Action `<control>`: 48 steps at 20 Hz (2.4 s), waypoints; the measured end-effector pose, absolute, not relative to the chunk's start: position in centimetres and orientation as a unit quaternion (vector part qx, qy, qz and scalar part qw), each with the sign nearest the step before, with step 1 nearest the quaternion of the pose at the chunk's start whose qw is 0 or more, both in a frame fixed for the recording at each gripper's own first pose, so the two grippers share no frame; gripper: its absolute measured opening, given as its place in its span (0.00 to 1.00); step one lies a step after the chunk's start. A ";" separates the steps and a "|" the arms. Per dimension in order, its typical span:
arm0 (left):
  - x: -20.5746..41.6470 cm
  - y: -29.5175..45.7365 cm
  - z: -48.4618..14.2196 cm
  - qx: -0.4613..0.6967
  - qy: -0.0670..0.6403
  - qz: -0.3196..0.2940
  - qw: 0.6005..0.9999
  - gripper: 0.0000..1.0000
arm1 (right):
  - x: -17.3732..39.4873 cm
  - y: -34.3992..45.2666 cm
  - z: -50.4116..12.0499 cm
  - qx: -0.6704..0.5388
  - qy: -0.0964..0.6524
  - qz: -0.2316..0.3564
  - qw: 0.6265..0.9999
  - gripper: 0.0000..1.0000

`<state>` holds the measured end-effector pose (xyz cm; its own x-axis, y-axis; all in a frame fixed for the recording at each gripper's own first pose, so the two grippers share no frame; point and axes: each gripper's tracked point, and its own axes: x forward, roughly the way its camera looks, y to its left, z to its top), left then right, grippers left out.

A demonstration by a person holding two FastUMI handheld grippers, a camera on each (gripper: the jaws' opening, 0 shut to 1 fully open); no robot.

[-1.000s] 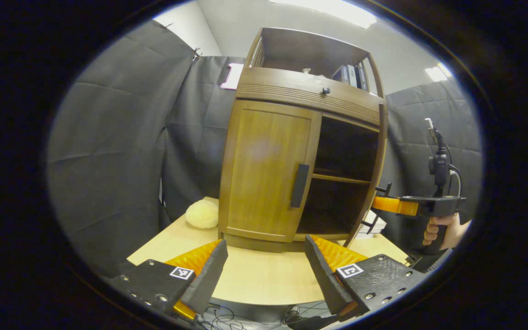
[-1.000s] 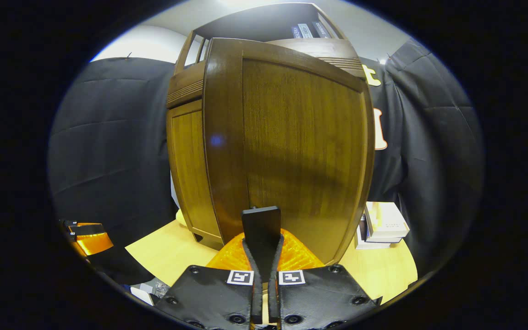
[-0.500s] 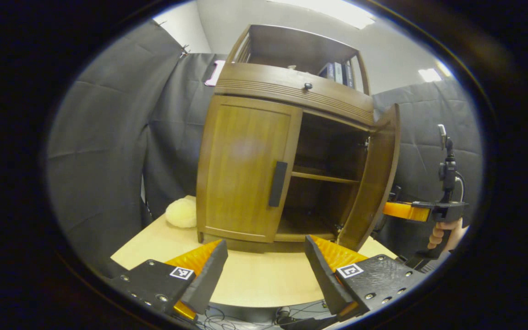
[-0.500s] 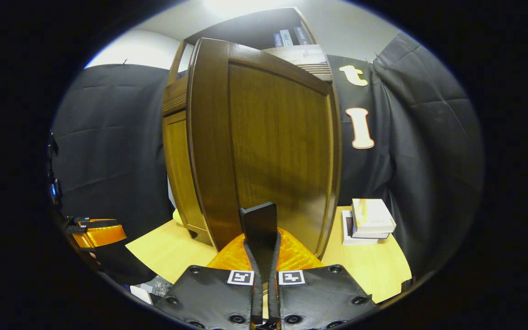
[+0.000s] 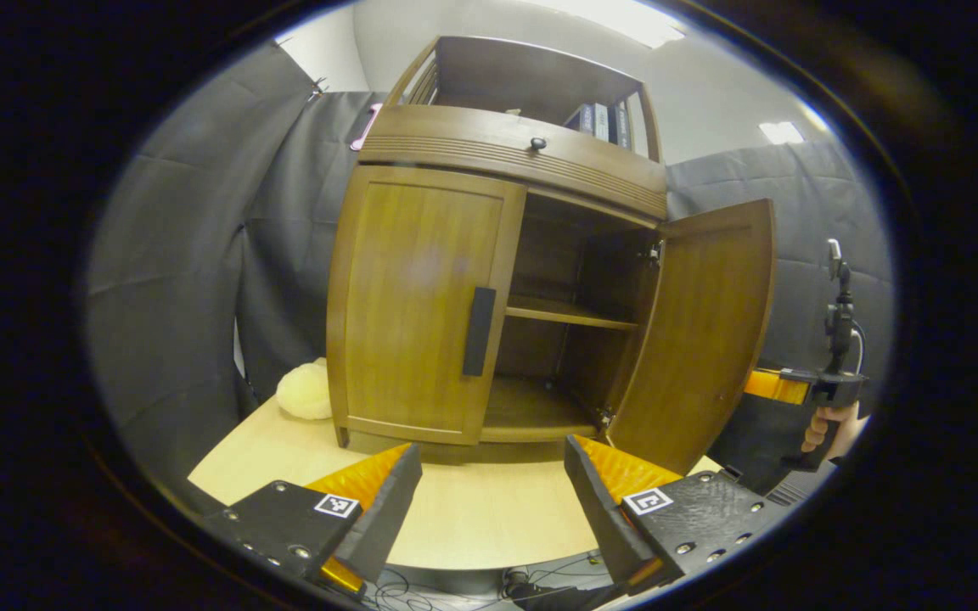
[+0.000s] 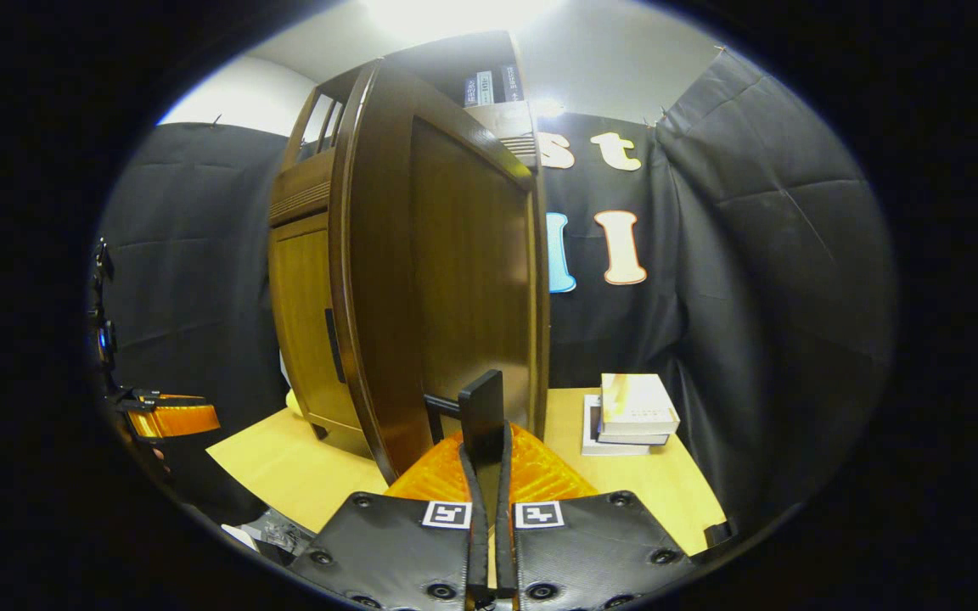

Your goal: Open the right door of the double-door shoe cabinet with the right hand, and open the left door with the left hand.

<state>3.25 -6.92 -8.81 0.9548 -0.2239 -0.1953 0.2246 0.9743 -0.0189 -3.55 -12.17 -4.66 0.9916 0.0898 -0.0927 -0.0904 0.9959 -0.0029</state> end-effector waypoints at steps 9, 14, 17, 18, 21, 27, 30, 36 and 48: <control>3.7 -7.3 -8.2 0.017 0.102 -0.126 0.987 0.99 | -4.5 -17.9 -4.9 -0.007 0.037 0.003 0.999 0.04; 3.4 -7.3 -8.3 0.012 0.102 -0.117 0.988 0.99 | -5.3 -17.9 -4.7 -0.023 0.046 0.007 0.999 0.04; 3.5 -6.9 -8.0 0.010 0.095 -0.104 0.990 0.99 | -6.5 -17.9 -4.4 -0.008 0.055 -0.006 0.998 0.01; 3.4 -6.8 -7.9 0.008 0.091 -0.102 0.991 0.99 | -6.9 -17.8 -4.4 -0.006 0.058 -0.010 0.998 0.04; 3.7 -6.3 -7.9 0.006 0.086 -0.092 0.992 0.99 | -8.9 -17.4 -3.9 -0.005 0.054 -0.031 0.998 0.01; 4.5 -5.4 -7.3 0.012 0.076 -0.088 0.993 0.99 | -12.3 -14.6 -5.4 0.031 0.093 -0.035 0.995 0.01; 4.9 -4.8 -7.1 0.011 0.073 -0.082 0.994 0.99 | -12.8 -12.0 -3.8 0.044 0.074 -0.028 0.996 0.00; 5.7 -3.6 -6.2 0.026 0.054 -0.069 0.996 0.99 | -10.9 -4.7 -3.1 0.018 0.060 0.031 0.998 0.00; 12.4 -5.1 -3.8 0.043 0.033 -0.063 0.997 0.99 | -2.0 -1.4 -0.5 0.044 0.002 0.044 0.998 0.60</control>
<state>12.44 -5.12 -3.82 0.9899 -0.1222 -0.0718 0.1280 0.9884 0.0823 -2.01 -1.44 -0.53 0.9962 0.0875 0.0005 -0.0872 0.9923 0.0882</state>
